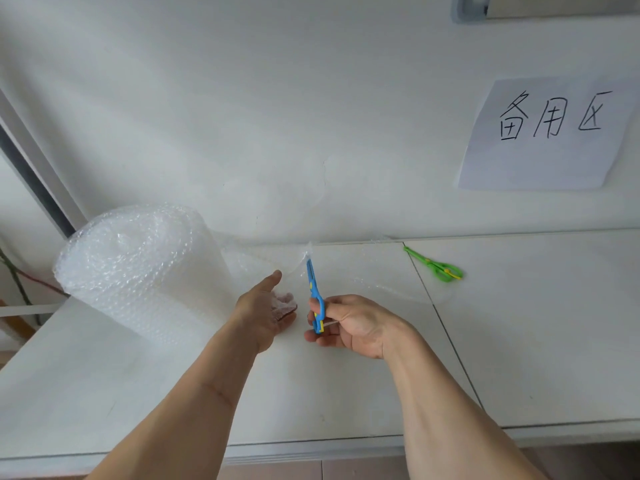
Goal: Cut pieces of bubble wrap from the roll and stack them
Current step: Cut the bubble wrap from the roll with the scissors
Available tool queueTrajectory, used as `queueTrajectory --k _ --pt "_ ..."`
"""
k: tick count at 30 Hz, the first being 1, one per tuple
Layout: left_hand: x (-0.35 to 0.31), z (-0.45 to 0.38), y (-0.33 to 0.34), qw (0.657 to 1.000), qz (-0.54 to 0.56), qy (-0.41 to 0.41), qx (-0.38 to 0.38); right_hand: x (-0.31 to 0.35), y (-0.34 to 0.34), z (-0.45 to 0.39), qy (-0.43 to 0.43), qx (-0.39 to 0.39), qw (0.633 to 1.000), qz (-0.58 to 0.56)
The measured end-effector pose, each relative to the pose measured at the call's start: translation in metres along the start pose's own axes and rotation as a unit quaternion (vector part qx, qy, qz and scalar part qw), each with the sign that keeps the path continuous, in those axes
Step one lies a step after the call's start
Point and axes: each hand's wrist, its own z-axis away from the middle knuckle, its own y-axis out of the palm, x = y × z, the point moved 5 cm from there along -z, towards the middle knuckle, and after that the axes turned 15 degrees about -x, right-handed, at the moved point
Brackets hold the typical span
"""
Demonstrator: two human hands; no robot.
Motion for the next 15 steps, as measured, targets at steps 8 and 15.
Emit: queueTrajectory --k 8,15 --pt "-0.008 -0.001 -0.016 0.999 -0.042 0.005 -0.013 -0.005 -0.002 0.012 -0.015 -0.017 0.998 0.051" --pt "0.002 0.009 -0.020 0.999 0.017 0.037 -0.034 -0.009 0.010 0.036 -0.003 0.104 0.995 0.001"
